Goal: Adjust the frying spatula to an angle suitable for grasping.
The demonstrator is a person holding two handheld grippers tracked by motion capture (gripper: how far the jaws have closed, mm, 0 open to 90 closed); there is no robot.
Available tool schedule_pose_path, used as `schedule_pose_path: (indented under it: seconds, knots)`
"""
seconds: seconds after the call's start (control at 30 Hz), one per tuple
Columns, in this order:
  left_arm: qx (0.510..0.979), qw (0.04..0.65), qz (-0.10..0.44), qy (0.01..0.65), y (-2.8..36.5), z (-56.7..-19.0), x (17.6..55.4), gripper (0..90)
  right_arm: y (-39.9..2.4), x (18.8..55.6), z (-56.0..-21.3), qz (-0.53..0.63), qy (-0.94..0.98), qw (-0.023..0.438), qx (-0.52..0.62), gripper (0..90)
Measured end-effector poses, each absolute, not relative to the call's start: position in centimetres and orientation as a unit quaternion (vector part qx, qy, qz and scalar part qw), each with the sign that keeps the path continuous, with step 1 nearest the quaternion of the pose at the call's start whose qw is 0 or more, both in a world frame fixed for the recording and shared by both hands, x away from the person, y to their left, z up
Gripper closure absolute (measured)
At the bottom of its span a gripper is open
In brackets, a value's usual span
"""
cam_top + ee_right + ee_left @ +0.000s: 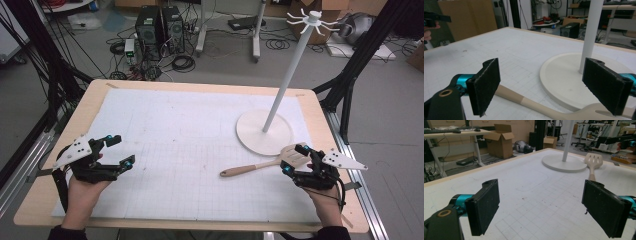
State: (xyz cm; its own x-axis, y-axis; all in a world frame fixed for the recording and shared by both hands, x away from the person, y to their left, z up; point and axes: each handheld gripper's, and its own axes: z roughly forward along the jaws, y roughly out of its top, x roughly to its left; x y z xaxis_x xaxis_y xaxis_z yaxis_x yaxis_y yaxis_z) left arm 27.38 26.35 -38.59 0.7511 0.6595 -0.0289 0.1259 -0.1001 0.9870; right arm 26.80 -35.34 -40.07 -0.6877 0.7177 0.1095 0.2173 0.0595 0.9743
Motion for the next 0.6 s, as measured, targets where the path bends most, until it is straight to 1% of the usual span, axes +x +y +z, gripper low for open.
schedule_pose_path:
  seconds: [0.2, 0.6]
  knots:
    - [0.707, 0.614, 0.215, 0.277, 25.98, -38.49, 27.57, 15.2, -35.44, 26.82, -40.13, 0.601, 0.697, 0.204, 0.335, 14.0]
    - [0.702, 0.623, 0.209, 0.273, 25.67, -38.40, 27.55, 15.2, -35.77, 26.55, -39.99, 0.600, 0.696, 0.213, 0.333, 14.1]
